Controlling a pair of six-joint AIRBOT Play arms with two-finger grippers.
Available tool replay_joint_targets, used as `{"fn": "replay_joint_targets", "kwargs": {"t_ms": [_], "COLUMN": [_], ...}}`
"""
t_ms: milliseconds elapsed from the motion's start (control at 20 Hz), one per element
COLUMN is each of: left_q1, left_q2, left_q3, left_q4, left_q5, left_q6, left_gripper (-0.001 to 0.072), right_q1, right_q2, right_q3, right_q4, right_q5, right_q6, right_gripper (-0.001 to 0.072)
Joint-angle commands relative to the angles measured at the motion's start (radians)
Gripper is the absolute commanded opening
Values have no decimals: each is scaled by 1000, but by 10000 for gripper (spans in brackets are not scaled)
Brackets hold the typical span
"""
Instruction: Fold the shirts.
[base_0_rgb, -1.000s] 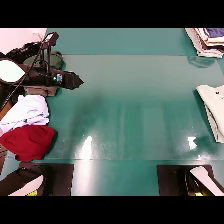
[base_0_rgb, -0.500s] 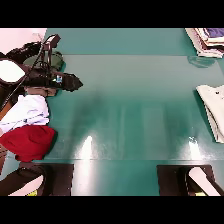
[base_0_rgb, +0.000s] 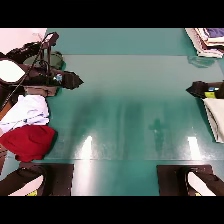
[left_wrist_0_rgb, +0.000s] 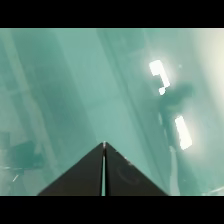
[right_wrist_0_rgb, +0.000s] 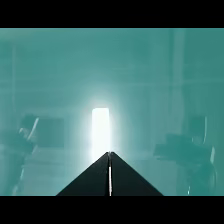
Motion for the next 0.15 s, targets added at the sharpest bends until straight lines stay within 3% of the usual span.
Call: {"fn": "replay_joint_targets", "kwargs": {"t_ms": [0,100], "left_q1": [-1,-1], "left_q2": [0,0], "left_q3": [0,0], "left_q4": [0,0], "left_q5": [18,18], "left_q6": [0,0], "left_gripper": [31,31], "right_q1": [97,104], "right_q2": [0,0], "right_q3": [1,1], "right_q4": [5,5], "right_q5": [-9,9], "right_q6": [-2,-2], "right_gripper": [19,19]}}
